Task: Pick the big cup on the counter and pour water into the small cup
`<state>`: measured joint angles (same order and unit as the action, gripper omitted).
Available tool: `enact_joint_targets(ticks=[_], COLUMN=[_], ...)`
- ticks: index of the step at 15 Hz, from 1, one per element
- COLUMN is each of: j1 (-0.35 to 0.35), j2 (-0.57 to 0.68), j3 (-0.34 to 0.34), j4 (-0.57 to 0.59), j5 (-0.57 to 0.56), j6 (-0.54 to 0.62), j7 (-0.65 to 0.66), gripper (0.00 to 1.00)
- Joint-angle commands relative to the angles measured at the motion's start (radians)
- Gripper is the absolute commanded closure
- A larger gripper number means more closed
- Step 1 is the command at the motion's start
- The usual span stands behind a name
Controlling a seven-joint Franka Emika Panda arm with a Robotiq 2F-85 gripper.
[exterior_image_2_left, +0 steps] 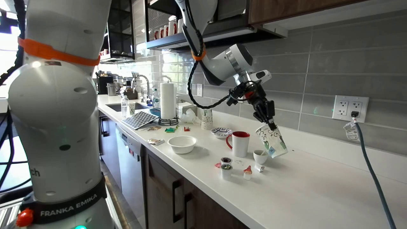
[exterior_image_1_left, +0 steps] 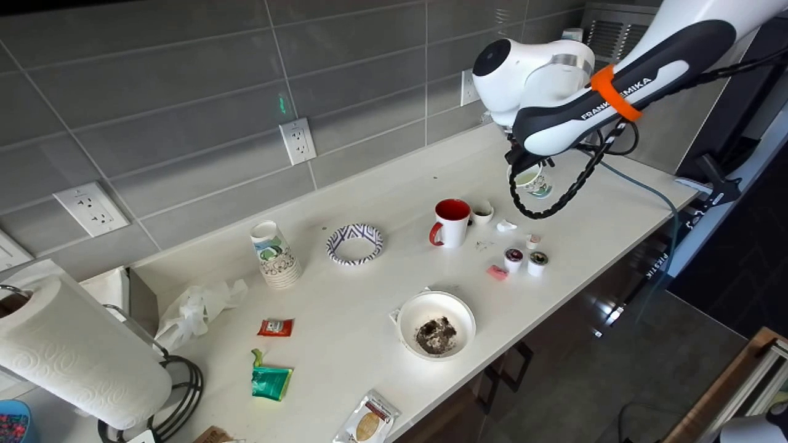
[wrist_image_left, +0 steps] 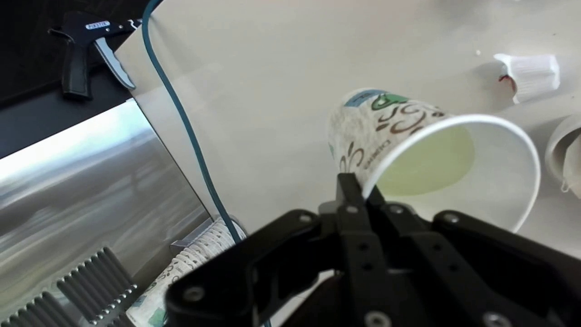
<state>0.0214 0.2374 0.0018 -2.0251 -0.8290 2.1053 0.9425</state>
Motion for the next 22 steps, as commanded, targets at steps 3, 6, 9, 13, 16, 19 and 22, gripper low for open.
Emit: enact_joint_targets(ticks=[3, 6, 9, 13, 16, 19, 22], j1=[0.047, 0.064, 0.074, 0.079, 0.084, 0.092, 0.097], j2=[0.076, 0.097, 0.119, 0.147, 0.168, 0.194, 0.214], j3=[-0.014, -0.018, -0.025, -0.032, -0.033, -0.037, -0.036], j4=[0.069, 0.082, 0.097, 0.124, 0.144, 0.169, 0.189], j5=[-0.045, -0.061, -0.084, -0.107, -0.119, -0.132, -0.142], j6=[-0.006, -0.016, -0.024, -0.030, -0.033, -0.044, -0.056], j7=[0.031, 0.040, 0.049, 0.044, 0.039, 0.033, 0.028], gripper=[0.99, 0.99, 0.99, 0.99, 0.99, 0.99, 0.99])
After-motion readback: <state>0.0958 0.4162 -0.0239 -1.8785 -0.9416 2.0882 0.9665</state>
